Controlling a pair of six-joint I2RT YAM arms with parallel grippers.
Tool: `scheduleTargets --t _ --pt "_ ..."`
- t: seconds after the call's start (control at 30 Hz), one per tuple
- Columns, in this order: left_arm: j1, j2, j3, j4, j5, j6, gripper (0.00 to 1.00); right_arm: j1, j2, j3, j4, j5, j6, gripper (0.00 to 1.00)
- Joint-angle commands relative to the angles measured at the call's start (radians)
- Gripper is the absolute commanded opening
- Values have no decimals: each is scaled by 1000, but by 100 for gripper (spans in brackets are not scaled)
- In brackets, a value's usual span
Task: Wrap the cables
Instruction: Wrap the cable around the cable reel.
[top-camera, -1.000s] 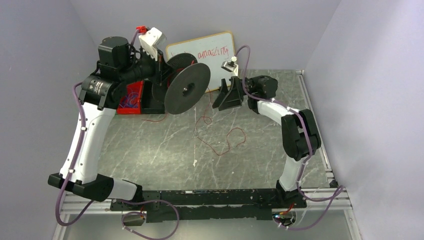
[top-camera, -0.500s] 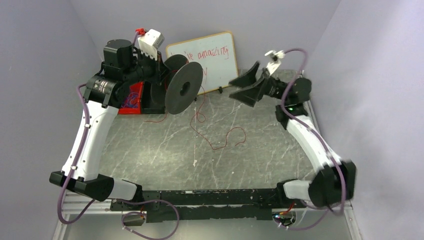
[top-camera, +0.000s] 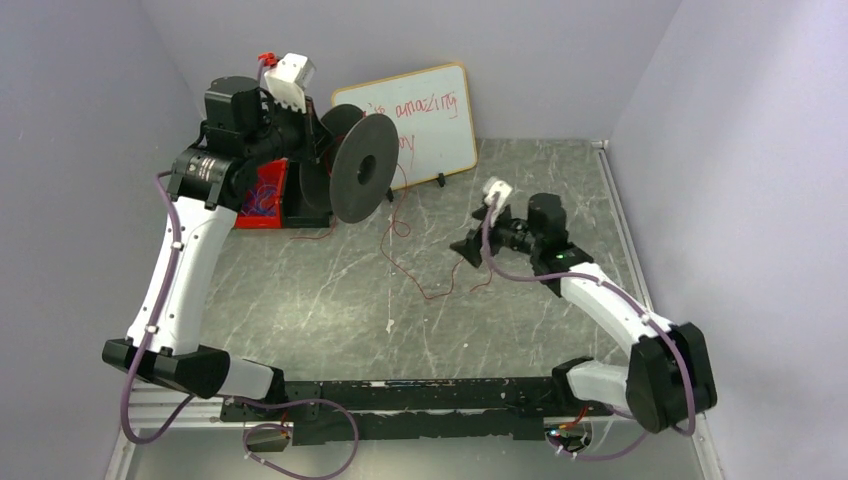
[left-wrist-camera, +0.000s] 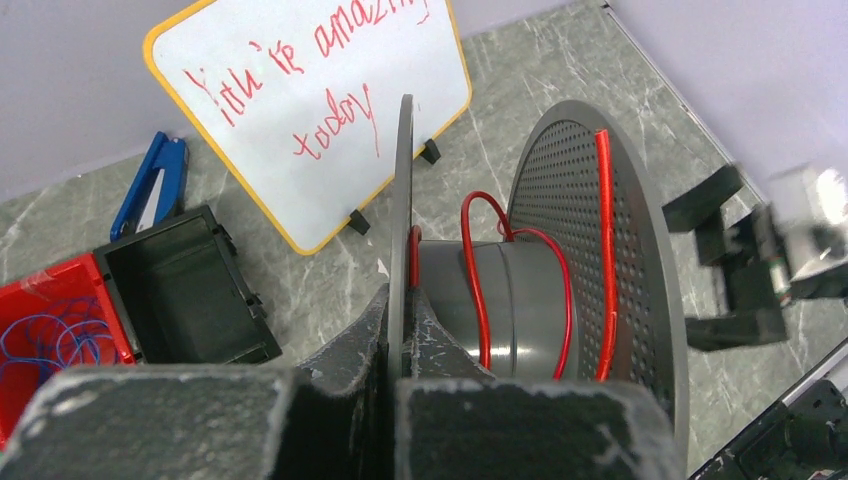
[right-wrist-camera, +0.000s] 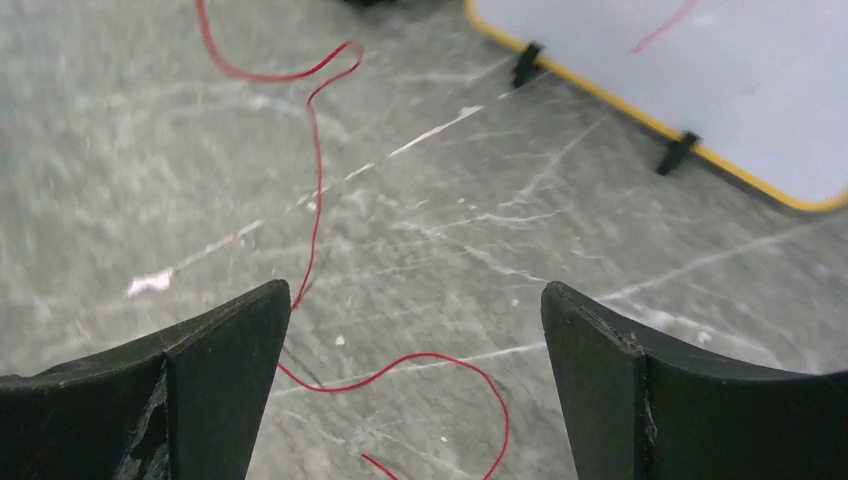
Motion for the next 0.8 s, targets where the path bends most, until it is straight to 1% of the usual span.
scheduleTargets --t 0.0,0.07,0.17,0.27,0.37,0.5,0.6,0.7,0.77 --pt "18 1 54 108 34 -71 2 134 28 25 28 47 -356 99" --pt "29 5 60 112 47 -91 2 202 58 8 76 115 -446 99" --pt "46 4 52 121 62 -131 3 237 143 23 151 179 -470 99" --pt "62 4 39 125 74 -161 3 244 217 41 247 185 -446 99" --pt "79 5 28 132 92 -189 2 254 260 56 287 151 -441 98" --pt "102 9 26 142 124 -226 3 270 311 92 301 130 -416 96" --pt "122 9 14 155 152 -266 3 273 339 131 298 86 -350 94" --pt "153 13 9 170 183 -312 3 280 373 189 236 64 -282 92" --pt "159 14 18 174 179 -319 2 292 395 206 191 70 -292 92"
